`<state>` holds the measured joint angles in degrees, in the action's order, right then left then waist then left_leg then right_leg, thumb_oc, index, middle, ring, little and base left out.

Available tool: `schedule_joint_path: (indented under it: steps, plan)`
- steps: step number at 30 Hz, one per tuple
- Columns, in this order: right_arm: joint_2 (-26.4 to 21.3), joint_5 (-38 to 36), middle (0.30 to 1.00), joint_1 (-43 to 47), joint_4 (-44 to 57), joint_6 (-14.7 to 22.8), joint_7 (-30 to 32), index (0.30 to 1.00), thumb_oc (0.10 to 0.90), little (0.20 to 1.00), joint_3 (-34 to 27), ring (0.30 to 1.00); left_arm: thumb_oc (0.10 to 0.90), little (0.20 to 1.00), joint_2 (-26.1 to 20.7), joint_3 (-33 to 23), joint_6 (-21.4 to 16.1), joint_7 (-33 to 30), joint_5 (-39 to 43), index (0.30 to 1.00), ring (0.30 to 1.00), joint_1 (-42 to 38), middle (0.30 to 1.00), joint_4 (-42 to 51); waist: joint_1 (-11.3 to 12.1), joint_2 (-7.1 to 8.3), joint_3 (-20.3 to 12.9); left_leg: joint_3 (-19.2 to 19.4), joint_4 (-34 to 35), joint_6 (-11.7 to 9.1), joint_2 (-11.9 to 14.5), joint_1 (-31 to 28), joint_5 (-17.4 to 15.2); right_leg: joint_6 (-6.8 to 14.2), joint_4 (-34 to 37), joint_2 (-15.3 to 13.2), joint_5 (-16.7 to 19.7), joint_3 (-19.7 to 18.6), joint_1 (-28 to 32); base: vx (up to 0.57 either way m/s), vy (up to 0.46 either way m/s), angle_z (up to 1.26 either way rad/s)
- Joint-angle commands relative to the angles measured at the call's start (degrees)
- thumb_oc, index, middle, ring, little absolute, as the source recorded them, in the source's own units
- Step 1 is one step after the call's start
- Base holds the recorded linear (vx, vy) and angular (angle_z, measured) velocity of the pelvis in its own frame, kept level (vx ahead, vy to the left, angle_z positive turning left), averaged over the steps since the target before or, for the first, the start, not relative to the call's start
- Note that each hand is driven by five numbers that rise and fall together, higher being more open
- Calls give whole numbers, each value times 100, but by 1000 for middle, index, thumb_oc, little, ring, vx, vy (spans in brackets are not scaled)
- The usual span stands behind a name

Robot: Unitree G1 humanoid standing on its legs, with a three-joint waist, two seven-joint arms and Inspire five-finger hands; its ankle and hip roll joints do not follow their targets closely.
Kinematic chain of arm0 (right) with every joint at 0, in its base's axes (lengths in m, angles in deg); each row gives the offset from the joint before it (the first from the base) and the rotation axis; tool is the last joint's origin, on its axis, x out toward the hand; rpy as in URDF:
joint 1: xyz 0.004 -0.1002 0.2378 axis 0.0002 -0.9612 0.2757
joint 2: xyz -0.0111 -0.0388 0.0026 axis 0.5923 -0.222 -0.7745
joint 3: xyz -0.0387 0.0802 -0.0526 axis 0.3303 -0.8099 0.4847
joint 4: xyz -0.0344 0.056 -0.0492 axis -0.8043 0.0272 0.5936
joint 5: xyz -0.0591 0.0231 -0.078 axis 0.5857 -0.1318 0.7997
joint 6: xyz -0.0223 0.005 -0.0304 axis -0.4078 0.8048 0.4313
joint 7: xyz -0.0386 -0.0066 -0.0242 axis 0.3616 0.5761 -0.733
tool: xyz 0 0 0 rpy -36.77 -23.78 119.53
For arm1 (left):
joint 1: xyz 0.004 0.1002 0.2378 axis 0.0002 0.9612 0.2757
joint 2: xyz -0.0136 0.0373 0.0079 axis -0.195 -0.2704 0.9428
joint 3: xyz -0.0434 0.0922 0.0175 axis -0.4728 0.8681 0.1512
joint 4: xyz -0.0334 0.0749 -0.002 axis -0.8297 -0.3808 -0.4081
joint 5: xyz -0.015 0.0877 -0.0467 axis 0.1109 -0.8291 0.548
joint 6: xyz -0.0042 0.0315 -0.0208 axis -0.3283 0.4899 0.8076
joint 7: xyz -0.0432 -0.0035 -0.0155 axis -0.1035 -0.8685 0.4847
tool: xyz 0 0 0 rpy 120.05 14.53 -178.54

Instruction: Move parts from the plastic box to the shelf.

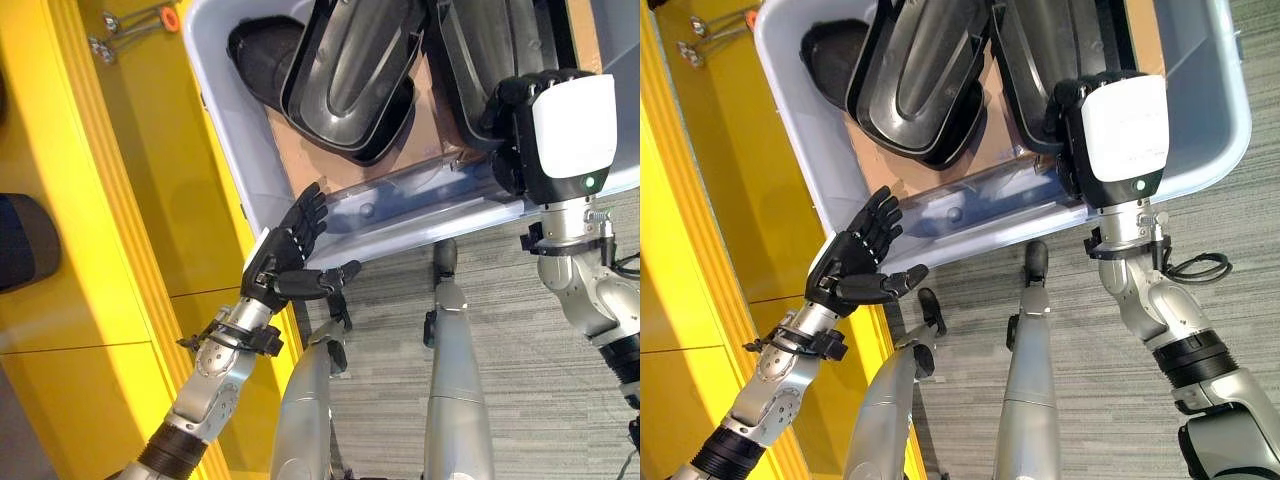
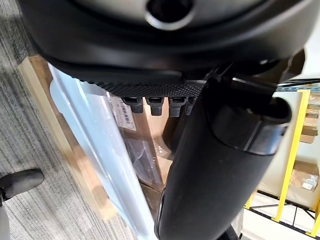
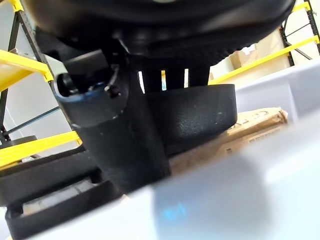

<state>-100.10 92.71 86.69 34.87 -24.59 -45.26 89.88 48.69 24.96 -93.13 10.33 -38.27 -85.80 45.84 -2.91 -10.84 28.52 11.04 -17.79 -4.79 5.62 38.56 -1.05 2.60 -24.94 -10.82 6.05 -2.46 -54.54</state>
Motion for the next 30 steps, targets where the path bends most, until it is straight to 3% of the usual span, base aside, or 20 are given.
schedule_joint_path:
  steps: [1,14,18,19,20,23,30]
  plan:
    - [13,-249,300,155,747,348,311,300,400,300,-294,300,900,1000,-241,-271,-368,123,66,1000,1000,415,1000,692,-251,-272,128,-89,56,318,-266,1,-127,-275,-248,272,-1440,304,700,0,0,0]
    - [839,-1278,300,-679,1627,577,927,300,400,300,-829,300,900,1000,-84,-322,-345,83,245,1000,1000,628,1000,807,-505,-180,128,-32,694,271,-179,-1435,-111,-223,263,260,-1371,293,1935,34,25,-4]
    - [842,-1278,300,-689,1629,579,928,300,400,300,-831,300,900,1000,-87,-319,-346,84,246,1000,1000,634,1000,806,-504,-179,128,-32,711,271,-179,-1453,-104,-222,280,262,-1366,296,1954,22,25,-3]
    - [1132,-1518,300,-947,1944,864,981,300,400,300,-963,300,900,1000,28,-332,-364,135,227,1000,1000,565,1000,761,-660,-125,128,-8,1053,237,-82,-2163,-78,-162,593,254,-1273,259,2554,93,105,-3]
    - [1150,-1630,300,-1069,2005,942,970,300,400,300,-1048,300,900,1000,41,-322,-360,130,216,1000,1000,561,1000,724,-683,-123,128,-14,1146,229,-69,-2416,-73,-155,688,242,-1275,300,2834,106,108,-10]
    - [1139,-1767,300,-1209,2077,1080,1013,300,400,300,-1180,300,900,1000,57,-365,-320,108,302,1000,1000,548,1000,684,-702,-103,126,11,1158,237,-48,-2703,-108,-150,766,229,-1275,338,3197,42,14,-7]
    - [1244,-2106,300,-1814,2420,1434,836,300,400,300,-1531,300,900,1000,256,-482,-193,182,453,1000,1000,891,1000,641,-640,-44,-447,-5,1286,191,13,-3249,-172,-149,1129,190,-1281,459,3930,94,10,2]
